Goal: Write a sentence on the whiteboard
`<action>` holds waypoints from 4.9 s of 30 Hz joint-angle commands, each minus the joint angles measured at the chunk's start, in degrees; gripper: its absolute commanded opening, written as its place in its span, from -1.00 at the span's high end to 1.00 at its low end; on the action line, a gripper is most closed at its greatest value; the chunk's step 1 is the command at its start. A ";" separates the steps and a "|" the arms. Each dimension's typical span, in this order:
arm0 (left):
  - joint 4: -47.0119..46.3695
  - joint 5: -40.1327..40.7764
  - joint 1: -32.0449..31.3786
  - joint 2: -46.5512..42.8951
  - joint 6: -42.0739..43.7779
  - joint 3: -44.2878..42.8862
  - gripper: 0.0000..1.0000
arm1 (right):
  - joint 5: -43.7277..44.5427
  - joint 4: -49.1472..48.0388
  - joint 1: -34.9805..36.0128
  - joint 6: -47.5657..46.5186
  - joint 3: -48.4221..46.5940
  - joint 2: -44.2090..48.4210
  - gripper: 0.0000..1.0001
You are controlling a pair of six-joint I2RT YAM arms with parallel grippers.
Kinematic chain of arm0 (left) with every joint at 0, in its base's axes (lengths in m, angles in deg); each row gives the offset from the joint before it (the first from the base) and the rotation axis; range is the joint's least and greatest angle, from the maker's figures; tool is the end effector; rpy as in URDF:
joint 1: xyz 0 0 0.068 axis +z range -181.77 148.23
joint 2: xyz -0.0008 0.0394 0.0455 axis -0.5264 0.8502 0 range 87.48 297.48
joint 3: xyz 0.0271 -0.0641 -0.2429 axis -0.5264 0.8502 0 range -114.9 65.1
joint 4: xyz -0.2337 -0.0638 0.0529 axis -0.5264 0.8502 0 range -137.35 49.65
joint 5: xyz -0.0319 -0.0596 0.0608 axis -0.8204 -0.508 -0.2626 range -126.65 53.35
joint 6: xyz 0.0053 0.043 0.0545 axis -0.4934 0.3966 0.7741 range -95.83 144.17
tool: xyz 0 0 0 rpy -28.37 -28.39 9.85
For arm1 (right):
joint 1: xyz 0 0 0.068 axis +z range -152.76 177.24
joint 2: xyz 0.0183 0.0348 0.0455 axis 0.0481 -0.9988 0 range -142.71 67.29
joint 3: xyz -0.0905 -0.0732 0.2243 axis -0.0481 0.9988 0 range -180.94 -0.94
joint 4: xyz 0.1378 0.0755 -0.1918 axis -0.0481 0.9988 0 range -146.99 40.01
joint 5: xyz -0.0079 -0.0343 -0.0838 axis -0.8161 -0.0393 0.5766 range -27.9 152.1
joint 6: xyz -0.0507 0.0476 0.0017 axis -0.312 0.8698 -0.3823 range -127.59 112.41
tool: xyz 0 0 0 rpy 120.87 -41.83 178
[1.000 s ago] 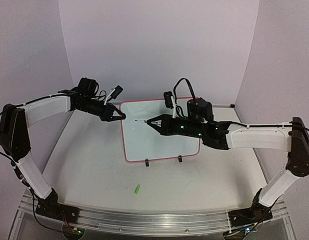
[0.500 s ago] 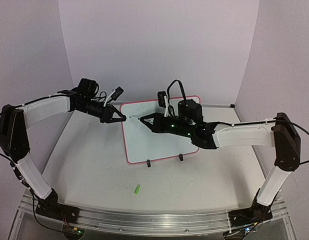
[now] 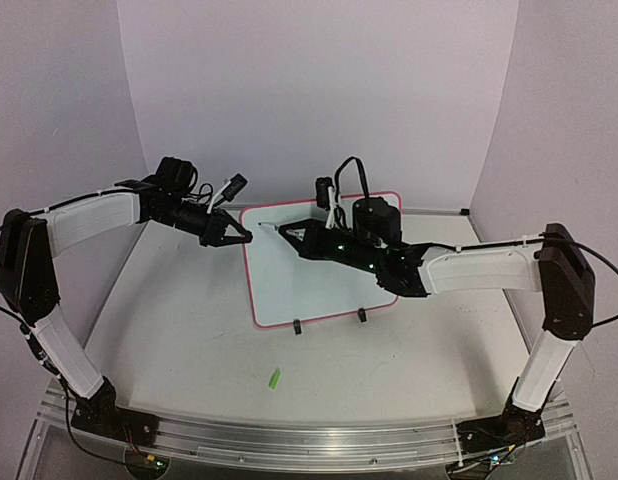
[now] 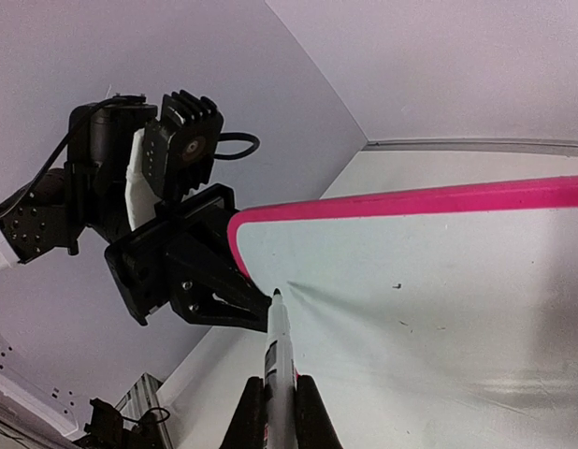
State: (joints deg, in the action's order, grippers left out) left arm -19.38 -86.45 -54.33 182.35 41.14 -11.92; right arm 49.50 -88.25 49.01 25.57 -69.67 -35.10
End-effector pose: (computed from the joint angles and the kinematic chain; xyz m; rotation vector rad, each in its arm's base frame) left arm 0.3118 -0.1764 0.2629 1.1378 1.9365 -1.0671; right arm 0.2541 0.3425 0.2679 -0.4712 1.7169 1.2905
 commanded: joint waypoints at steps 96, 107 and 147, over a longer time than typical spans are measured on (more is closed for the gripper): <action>-0.18 4.88 0.55 -2.20 1.90 0.02 1.00 | 4.55 0.74 -0.18 0.31 3.15 -1.07 1.00; -0.17 4.89 0.56 -2.18 1.86 -0.06 1.00 | 3.27 0.75 -0.07 0.33 0.28 -3.37 1.00; 0.36 5.95 0.56 -2.21 2.78 0.37 1.00 | -7.89 6.46 -2.11 -3.40 2.24 6.50 1.00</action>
State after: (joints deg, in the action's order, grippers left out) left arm -18.86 -85.95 -54.33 182.11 41.33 -11.92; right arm 45.99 -82.62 48.10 23.56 -66.89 -29.26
